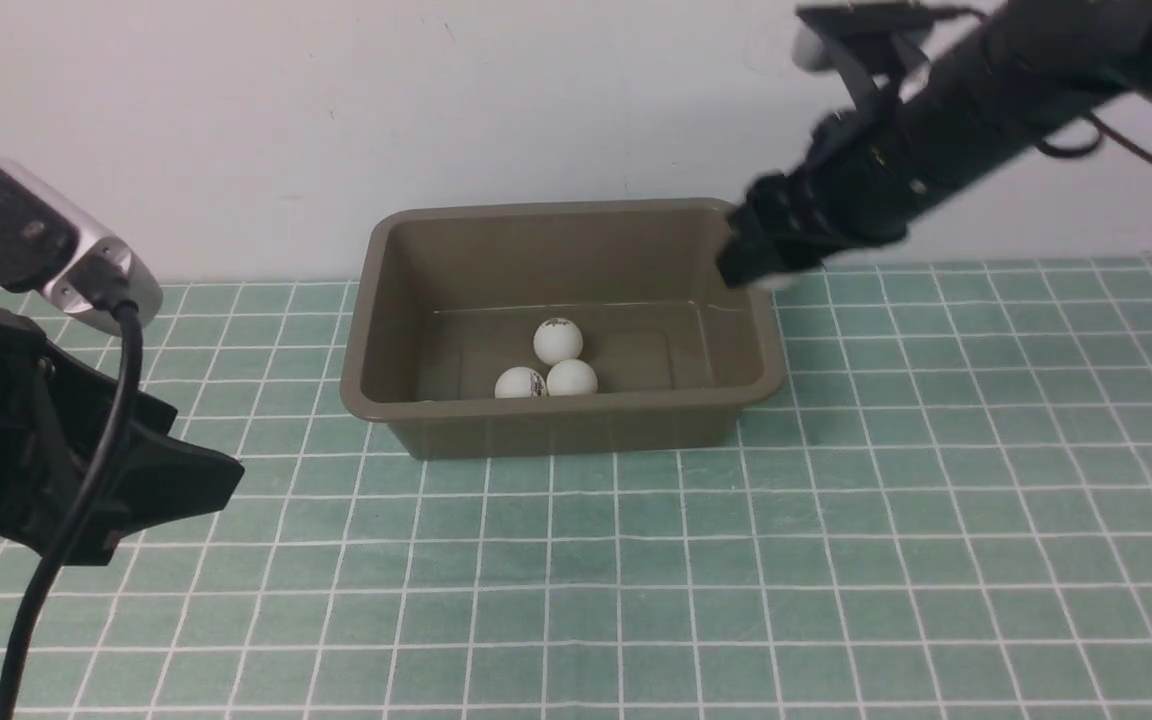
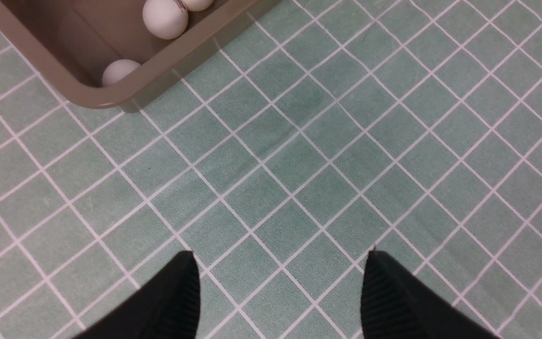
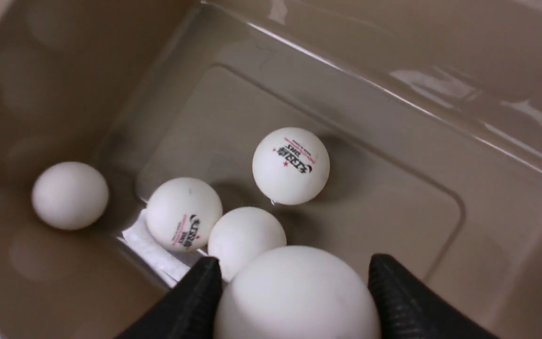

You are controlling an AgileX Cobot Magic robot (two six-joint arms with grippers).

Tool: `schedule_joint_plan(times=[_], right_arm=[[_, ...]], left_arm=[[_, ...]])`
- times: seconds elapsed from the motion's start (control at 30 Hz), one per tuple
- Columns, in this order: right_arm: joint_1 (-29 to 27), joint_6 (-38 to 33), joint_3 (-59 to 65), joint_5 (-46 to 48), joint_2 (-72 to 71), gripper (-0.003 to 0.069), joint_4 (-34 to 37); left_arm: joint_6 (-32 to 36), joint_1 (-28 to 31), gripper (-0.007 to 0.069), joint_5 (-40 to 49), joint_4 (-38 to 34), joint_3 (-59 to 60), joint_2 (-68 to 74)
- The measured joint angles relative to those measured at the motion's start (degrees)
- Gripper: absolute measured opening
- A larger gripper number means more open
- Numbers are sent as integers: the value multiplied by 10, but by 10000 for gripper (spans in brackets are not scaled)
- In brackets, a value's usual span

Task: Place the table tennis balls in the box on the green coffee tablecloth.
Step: 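Release the ping pong ball into the bin and lift the gripper away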

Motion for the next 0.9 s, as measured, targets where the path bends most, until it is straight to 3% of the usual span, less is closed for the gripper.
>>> schedule_joint_plan(times=[0.3,0.47,0.57,0.67,0.9], right_arm=[[0,0,-24,18,43,519,3],[-1,0,-25,33,31,531,-9],[-4,0,-25,49,9,499,-35],[-11,0,-25,76,-30,412,-81],[-56,1,-27,107,-154,125,-145]], left_arm=[[0,0,418,4,9,0,-2],[2,0,384,4,12,0,-24],[13,0,340,4,15,0,-57],[22,0,284,4,23,0,-102],[6,0,171,-5,74,0,-184]])
